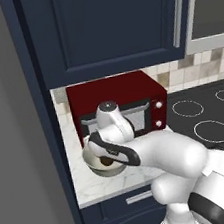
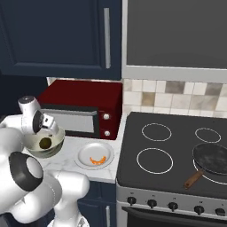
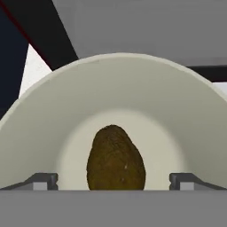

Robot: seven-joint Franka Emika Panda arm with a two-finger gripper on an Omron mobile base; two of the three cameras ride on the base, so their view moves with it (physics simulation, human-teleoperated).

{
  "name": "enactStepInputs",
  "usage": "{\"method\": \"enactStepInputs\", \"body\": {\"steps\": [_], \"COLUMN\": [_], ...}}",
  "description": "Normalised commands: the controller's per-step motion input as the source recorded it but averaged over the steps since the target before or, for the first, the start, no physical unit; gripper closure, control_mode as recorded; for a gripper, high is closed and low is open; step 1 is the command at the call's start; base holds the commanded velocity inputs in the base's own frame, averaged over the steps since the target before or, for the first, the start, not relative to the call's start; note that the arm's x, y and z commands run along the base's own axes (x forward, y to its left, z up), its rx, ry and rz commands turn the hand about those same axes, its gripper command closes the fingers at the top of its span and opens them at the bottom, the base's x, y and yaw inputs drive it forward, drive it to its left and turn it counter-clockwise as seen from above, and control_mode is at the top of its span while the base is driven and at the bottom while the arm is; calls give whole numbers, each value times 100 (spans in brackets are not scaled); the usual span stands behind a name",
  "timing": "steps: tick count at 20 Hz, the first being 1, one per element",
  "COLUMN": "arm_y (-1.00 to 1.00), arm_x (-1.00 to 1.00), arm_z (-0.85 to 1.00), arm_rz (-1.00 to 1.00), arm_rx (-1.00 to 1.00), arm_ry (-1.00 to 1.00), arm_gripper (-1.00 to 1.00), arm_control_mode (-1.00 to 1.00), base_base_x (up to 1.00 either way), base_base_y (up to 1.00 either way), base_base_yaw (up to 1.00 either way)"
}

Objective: Place the shrimp on the plate and place the avocado on the same plate.

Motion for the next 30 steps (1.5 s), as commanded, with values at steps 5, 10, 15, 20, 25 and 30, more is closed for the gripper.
{"method": "enactStepInputs", "body": {"steps": [5, 10, 15, 20, 25, 30], "arm_y": [1, 0, 0, 0, 0, 0], "arm_x": [0, 0, 0, 0, 0, 0], "arm_z": [-13, -37, -36, -19, -9, -6], "arm_rz": [0, 0, 0, 0, 0, 0], "arm_rx": [0, 0, 0, 0, 0, 0], "arm_ry": [17, 5, 0, 0, 1, 4], "arm_gripper": [-100, -100, -100, -100, -100, 100], "arm_control_mode": [-100, -100, -100, -100, -100, -100], "base_base_x": [0, 0, 0, 0, 0, 0], "base_base_y": [0, 0, 0, 0, 0, 0], "base_base_yaw": [0, 0, 0, 0, 0, 0]}}
